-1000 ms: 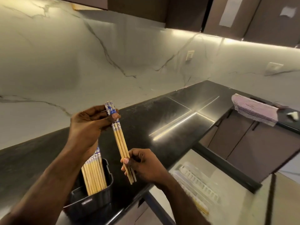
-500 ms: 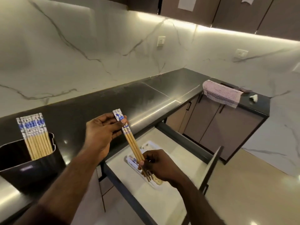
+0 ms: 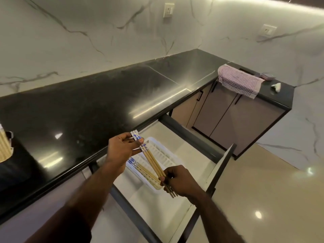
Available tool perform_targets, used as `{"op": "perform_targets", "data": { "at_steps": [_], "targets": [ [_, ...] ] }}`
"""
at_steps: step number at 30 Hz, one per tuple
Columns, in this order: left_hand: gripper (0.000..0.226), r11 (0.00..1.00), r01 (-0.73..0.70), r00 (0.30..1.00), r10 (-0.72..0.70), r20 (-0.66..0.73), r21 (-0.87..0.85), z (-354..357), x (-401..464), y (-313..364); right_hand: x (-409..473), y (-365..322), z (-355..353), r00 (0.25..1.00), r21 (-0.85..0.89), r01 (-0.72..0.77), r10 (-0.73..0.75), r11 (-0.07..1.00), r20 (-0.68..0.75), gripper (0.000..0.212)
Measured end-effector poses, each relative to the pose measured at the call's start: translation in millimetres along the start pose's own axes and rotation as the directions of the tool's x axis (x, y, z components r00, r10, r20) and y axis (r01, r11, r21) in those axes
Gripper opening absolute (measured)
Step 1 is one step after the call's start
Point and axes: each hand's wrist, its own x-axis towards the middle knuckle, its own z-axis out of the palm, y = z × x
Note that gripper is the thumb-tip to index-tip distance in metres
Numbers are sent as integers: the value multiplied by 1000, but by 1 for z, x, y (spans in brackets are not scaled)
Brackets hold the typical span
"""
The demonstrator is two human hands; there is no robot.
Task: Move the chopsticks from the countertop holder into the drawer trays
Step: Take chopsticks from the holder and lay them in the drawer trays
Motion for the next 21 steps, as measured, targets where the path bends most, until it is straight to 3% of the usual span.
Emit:
{"op": "perform_targets", "data": {
  "at_steps": [7,11,13,17,21],
  "targets": [
    [18,988,145,989,-145,-8,62,18,65,-48,64,28,-1,982,-80,-186,188,979,18,17],
    [45,970,207,978,-203,-41,127,17,99,-84,105,49,12,963,-147,-261,268,954,29,15],
    [47,949,219,976,-211,-59,228,15,112,-103,125,57,21,955,-226,-273,292,935,58,18],
    [21,835,88,995,-99,-9,543,8,130,-132,159,70,35,930,-381,-296,355,876,94,16],
    [36,702,55,994,-107,30,710,3,149,-148,186,72,45,916,-449,-322,393,834,74,20]
  ]
}}
